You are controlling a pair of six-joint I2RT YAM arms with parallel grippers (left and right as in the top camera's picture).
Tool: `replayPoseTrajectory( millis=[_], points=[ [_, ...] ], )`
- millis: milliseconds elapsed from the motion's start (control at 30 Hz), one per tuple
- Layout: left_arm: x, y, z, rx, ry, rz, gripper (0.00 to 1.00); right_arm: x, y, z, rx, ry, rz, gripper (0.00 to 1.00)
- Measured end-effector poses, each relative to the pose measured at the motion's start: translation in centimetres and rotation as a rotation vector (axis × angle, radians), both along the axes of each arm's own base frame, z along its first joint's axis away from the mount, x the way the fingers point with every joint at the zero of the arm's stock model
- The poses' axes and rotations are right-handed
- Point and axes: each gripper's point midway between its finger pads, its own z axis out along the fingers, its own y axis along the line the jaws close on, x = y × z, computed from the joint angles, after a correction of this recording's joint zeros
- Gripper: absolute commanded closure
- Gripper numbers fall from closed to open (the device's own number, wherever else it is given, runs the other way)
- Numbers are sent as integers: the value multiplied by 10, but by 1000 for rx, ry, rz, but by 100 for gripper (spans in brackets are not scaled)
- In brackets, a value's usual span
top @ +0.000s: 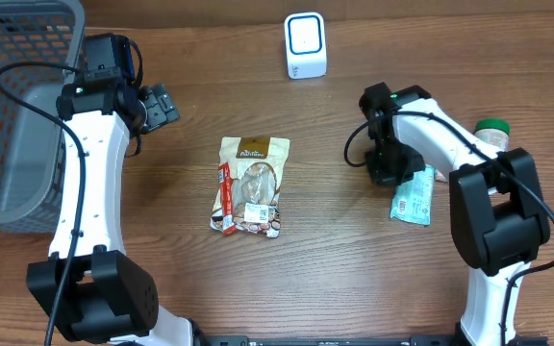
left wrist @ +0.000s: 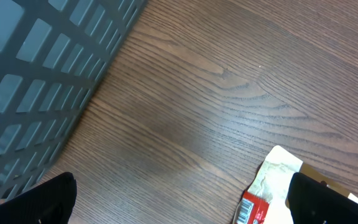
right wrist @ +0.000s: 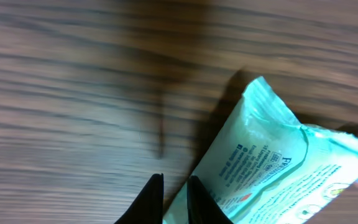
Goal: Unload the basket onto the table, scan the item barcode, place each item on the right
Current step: 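Push the mint-green pack right beside the orange box with the right gripper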
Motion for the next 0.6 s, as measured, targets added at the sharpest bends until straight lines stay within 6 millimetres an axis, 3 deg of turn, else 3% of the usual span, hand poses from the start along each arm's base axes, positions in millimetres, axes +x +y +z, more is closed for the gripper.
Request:
replayPoseTrajectory(
  millis=[267, 600],
  points=[
    [0, 0, 0, 0, 0, 0, 0, -10, -30, 4, -20, 68, -78, 84],
    [0, 0, 0, 0, 0, 0, 0, -47, -14, 1, 85, 225, -121, 83]
  ],
)
